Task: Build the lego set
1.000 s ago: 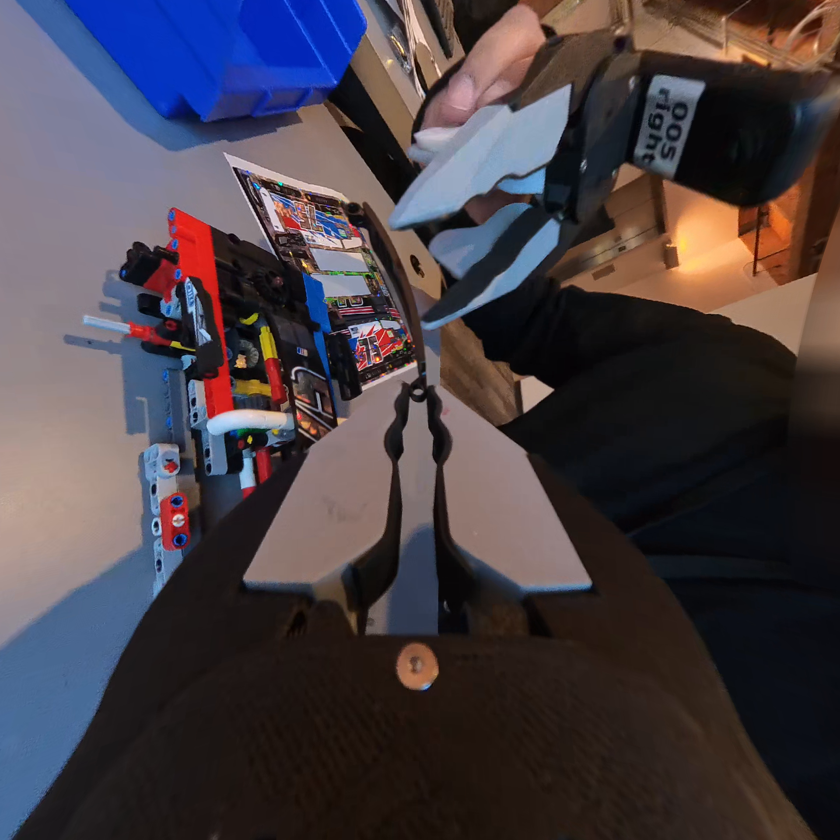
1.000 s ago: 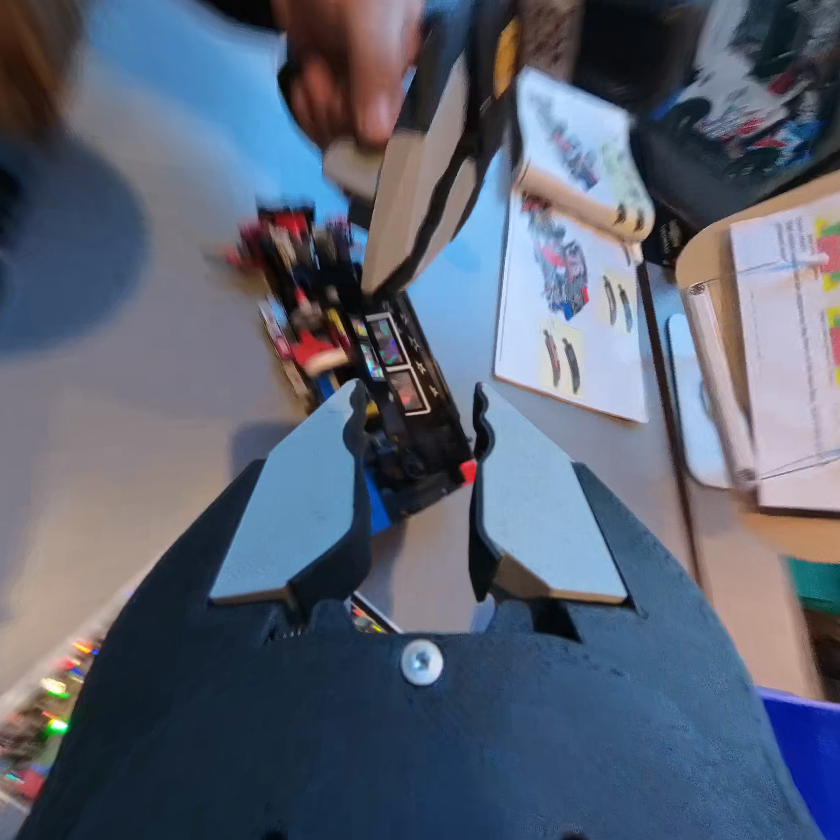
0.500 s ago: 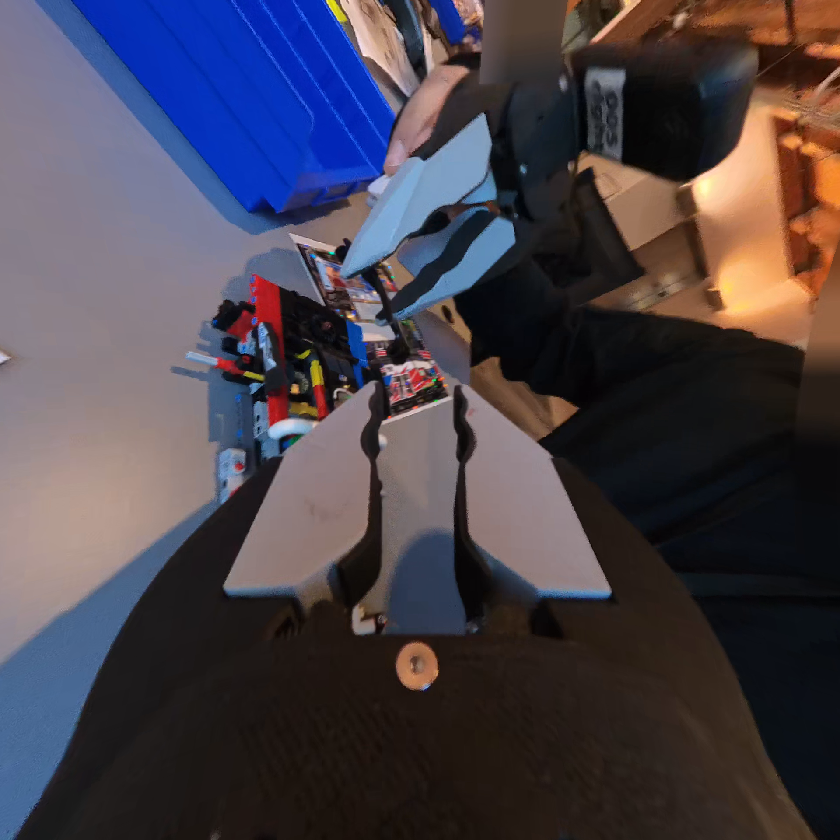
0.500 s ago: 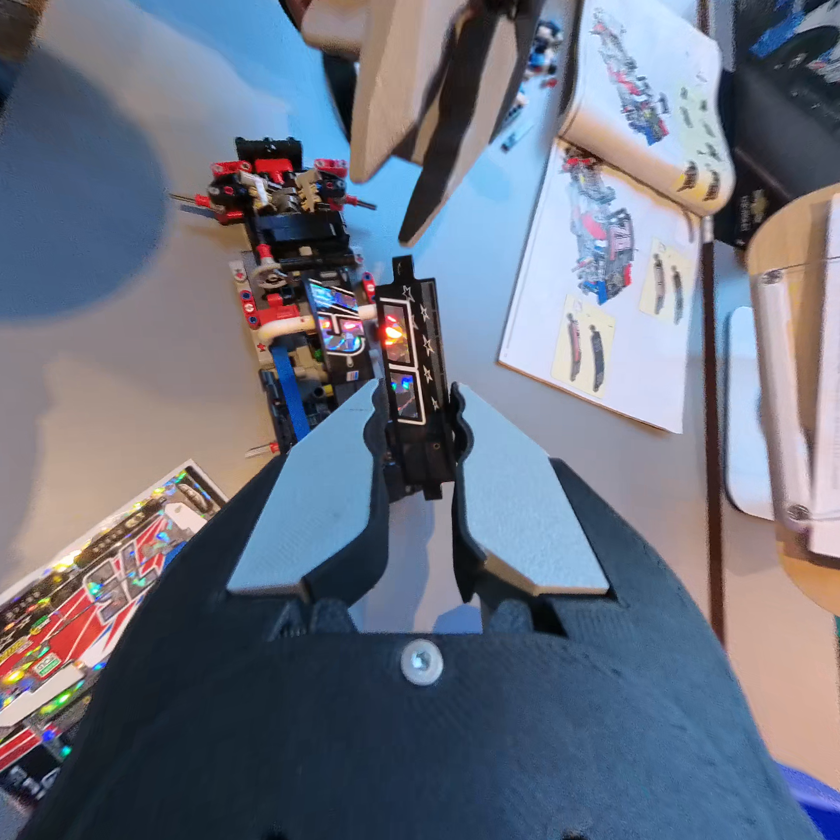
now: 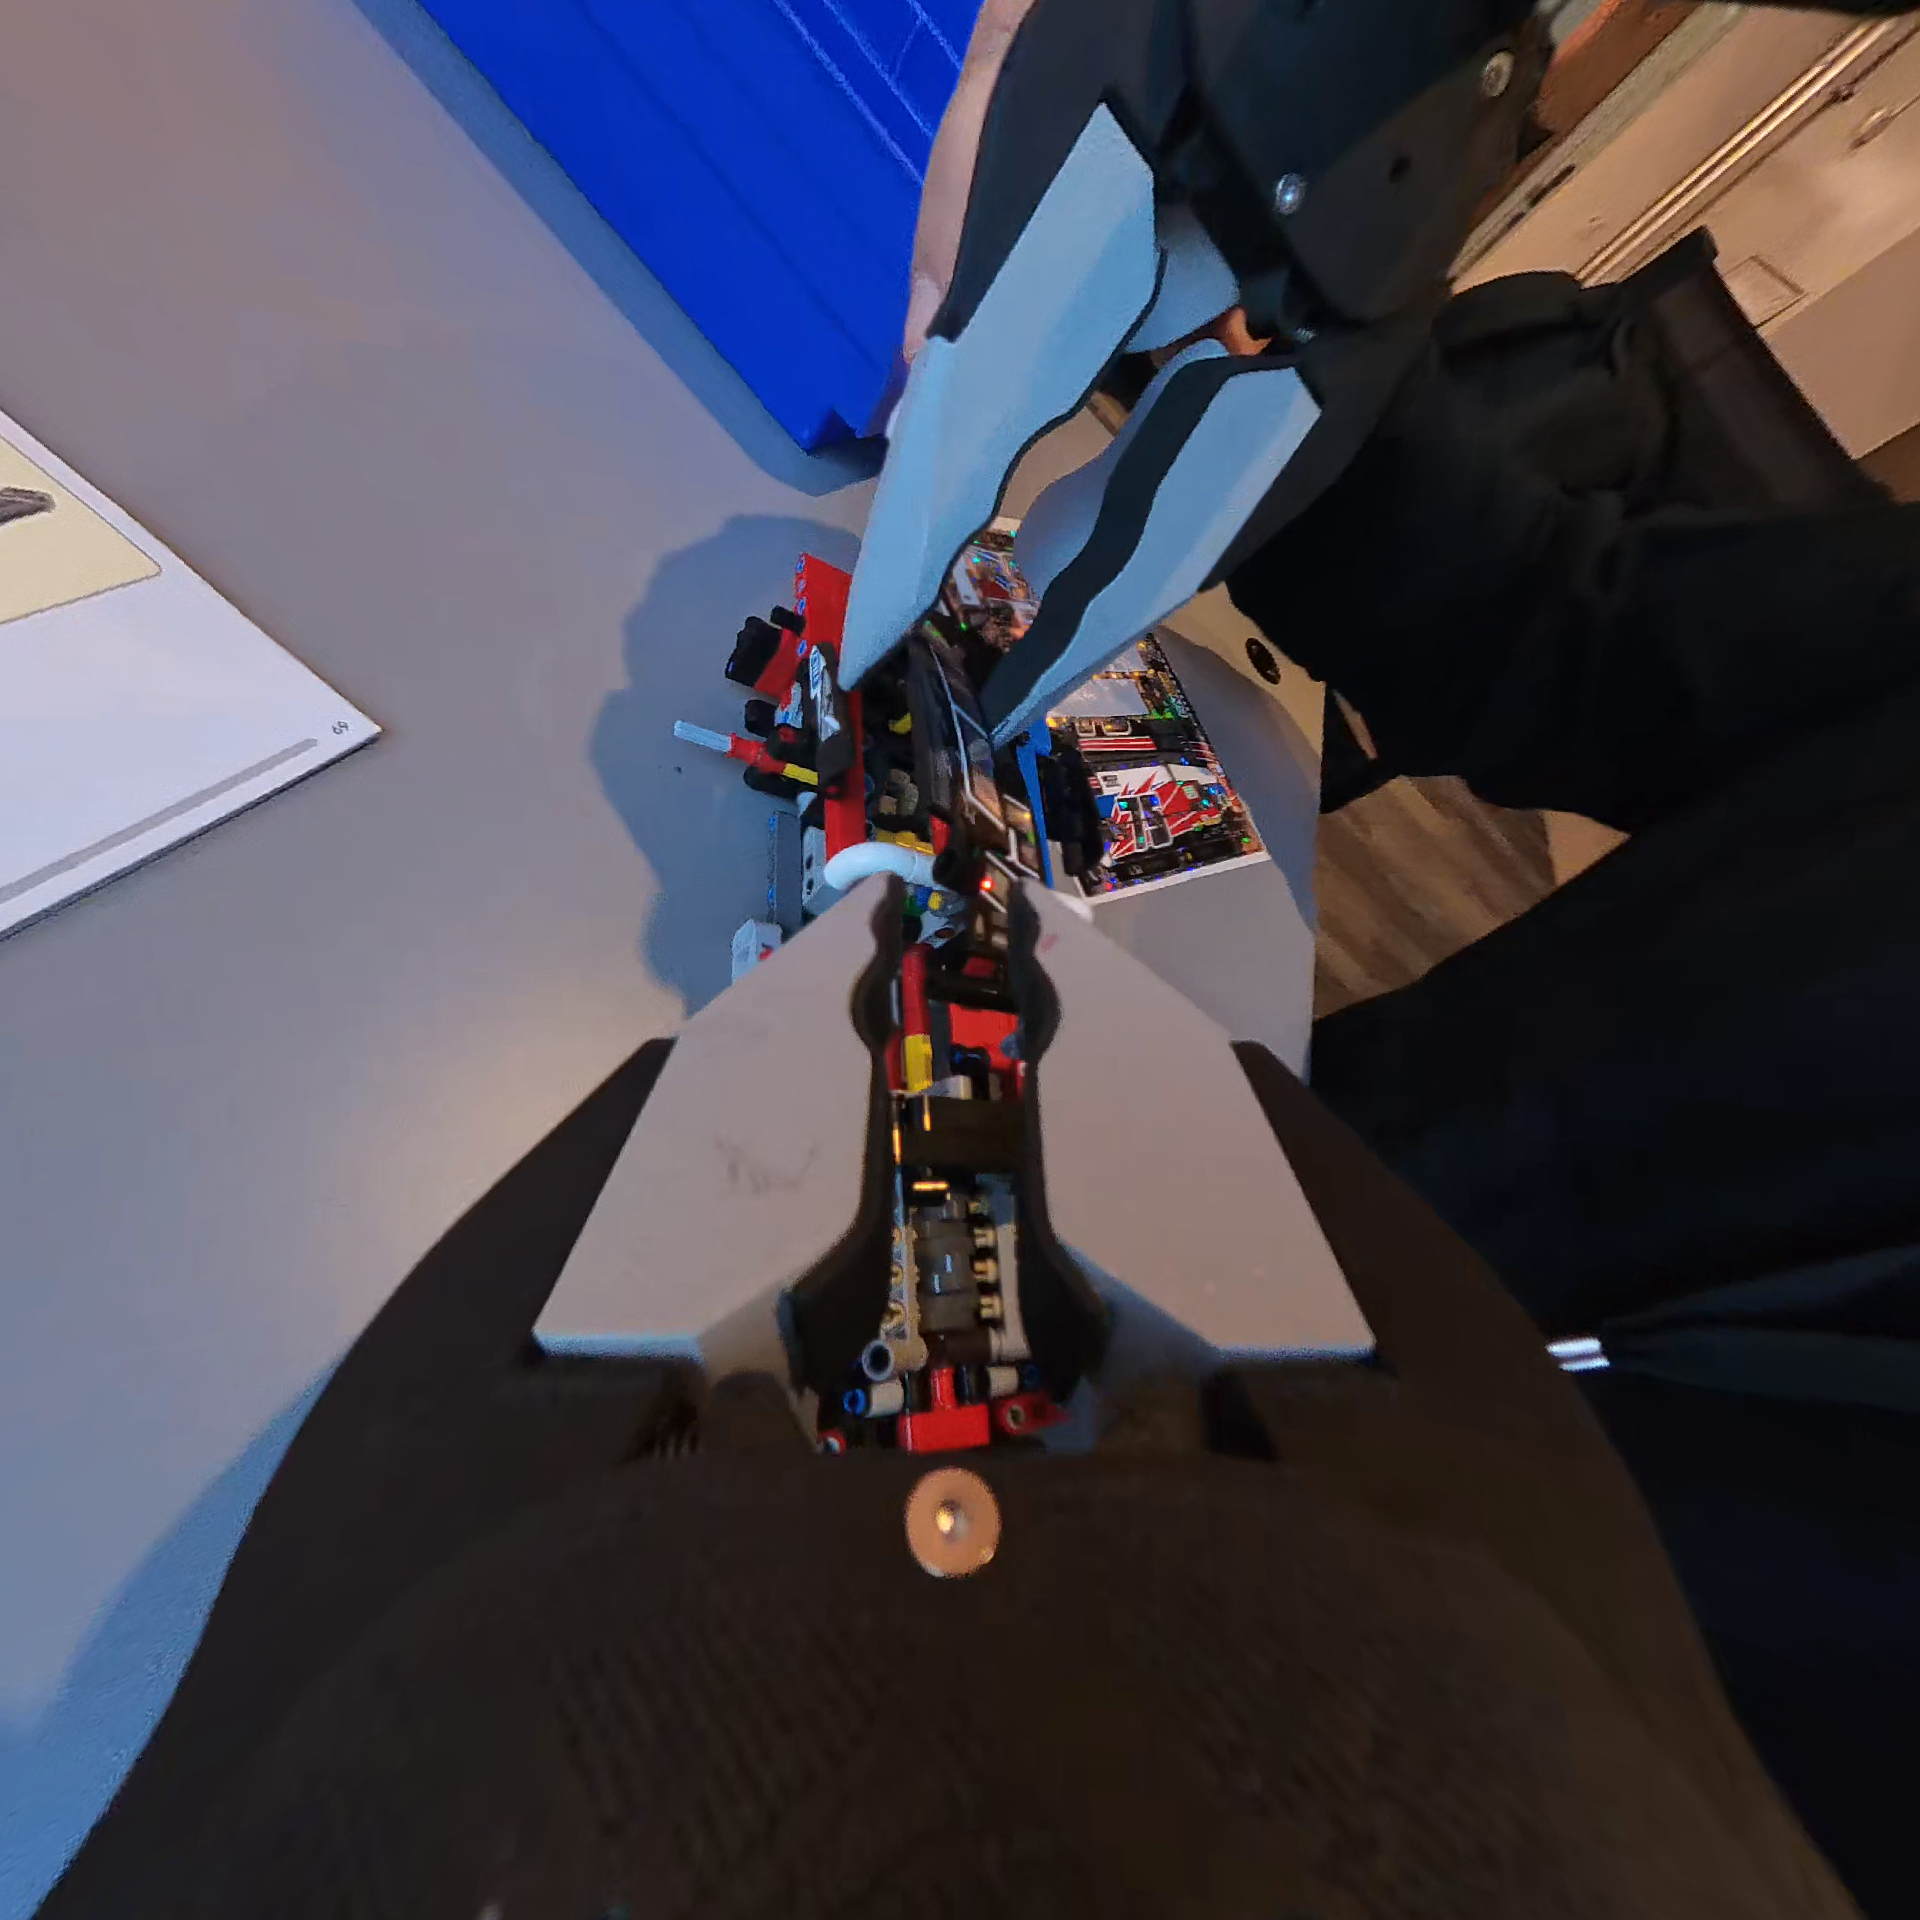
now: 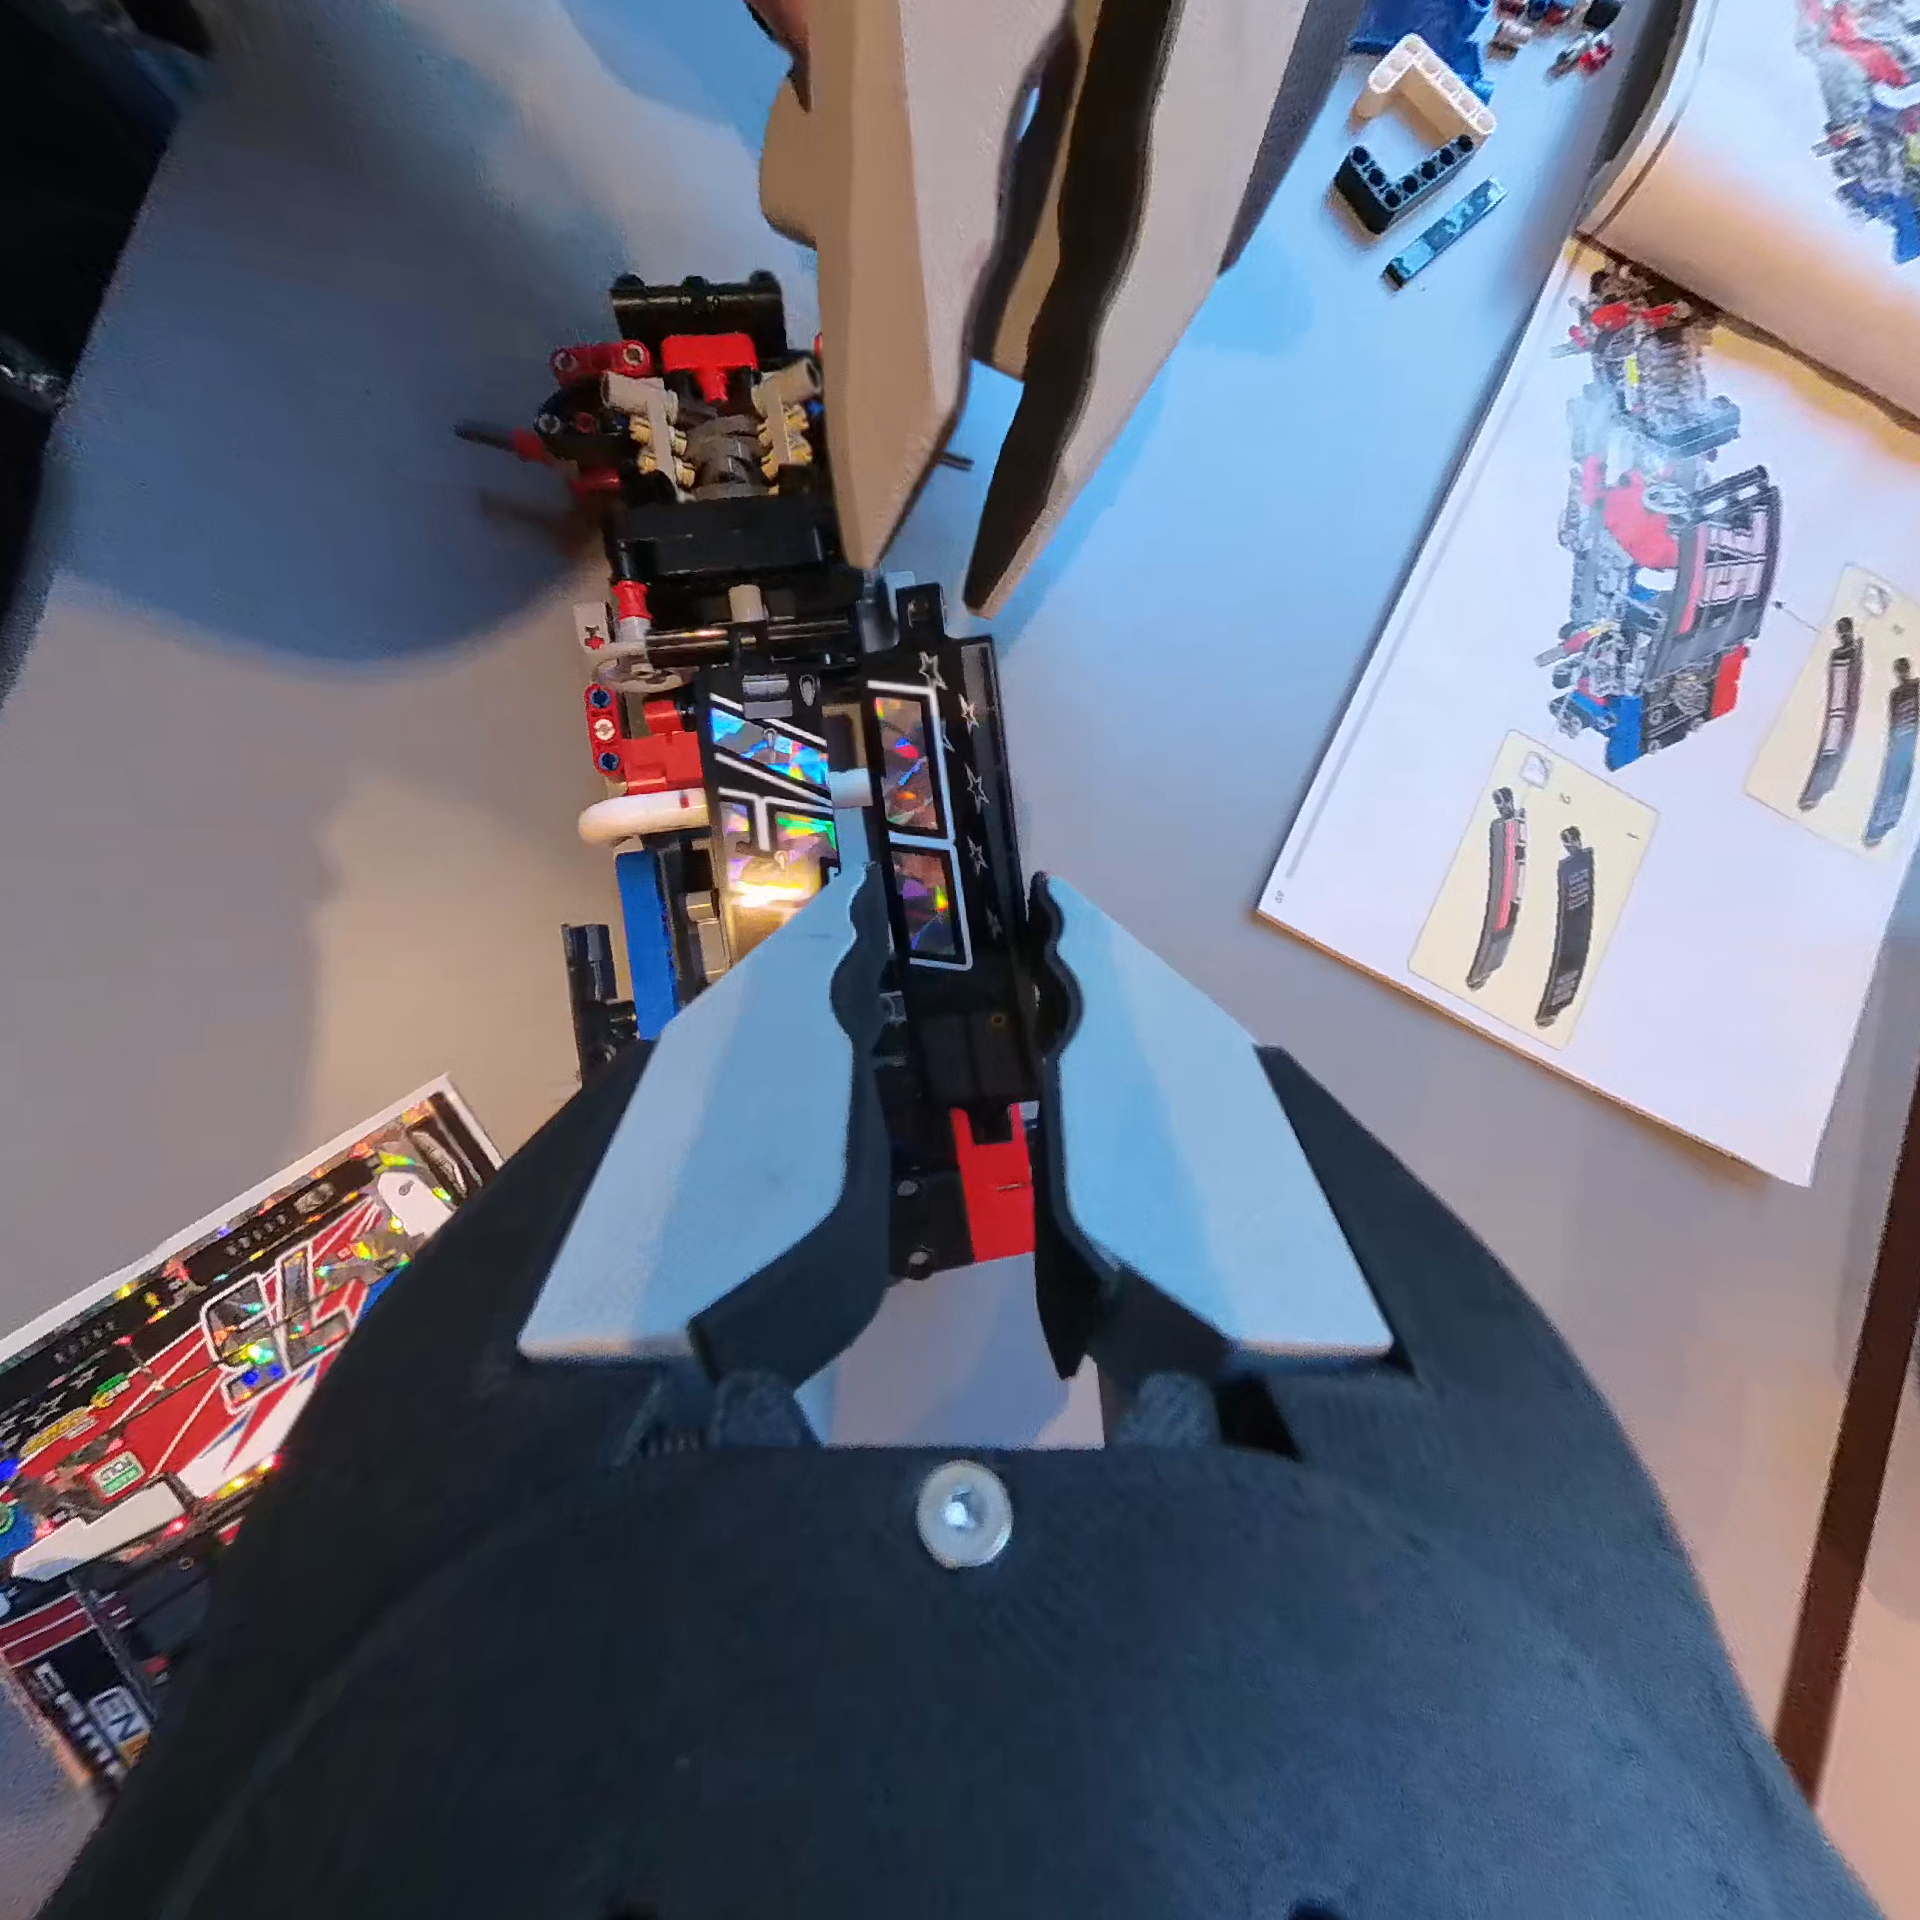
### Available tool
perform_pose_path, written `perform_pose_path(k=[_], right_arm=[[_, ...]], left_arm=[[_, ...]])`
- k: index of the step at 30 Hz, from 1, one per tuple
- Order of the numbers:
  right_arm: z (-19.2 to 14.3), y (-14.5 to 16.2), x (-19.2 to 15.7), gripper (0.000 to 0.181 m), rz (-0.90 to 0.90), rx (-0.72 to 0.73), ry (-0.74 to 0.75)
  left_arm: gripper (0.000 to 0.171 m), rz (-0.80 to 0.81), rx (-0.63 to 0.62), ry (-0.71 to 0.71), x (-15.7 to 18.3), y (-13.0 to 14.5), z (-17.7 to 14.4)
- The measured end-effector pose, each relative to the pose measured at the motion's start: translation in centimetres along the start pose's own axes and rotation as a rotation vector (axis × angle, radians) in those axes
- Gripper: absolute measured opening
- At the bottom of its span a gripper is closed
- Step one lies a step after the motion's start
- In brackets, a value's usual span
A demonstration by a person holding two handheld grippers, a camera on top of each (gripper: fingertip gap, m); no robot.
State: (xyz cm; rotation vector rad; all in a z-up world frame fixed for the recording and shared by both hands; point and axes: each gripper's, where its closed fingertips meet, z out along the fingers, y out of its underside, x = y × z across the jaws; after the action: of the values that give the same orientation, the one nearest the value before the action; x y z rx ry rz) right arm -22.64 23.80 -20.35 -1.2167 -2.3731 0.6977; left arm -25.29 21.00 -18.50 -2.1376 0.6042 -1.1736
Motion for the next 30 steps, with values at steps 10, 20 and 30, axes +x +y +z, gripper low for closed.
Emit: perform_pose_path(k=[10, 20, 30], right_arm=[[1.0, 0.3, -0.5, 0.023, 0.06, -0.043, -0.111], [0.4, 1.6, -0.4, 0.023, 0.12, -0.084, -0.146], [-1.0, 0.8, -0.1, 0.023, 0.109, -0.059, -0.13]], left_arm=[[0.007, -0.105, 0.0, 0.121, -0.3, 0.6, 0.8], [0.04, -0.063, -0.018, 0.082, 0.0, 1.1, -0.2], [0.054, 0.076, -0.128, -0.152, 0.9, 5.3, -0.2]])
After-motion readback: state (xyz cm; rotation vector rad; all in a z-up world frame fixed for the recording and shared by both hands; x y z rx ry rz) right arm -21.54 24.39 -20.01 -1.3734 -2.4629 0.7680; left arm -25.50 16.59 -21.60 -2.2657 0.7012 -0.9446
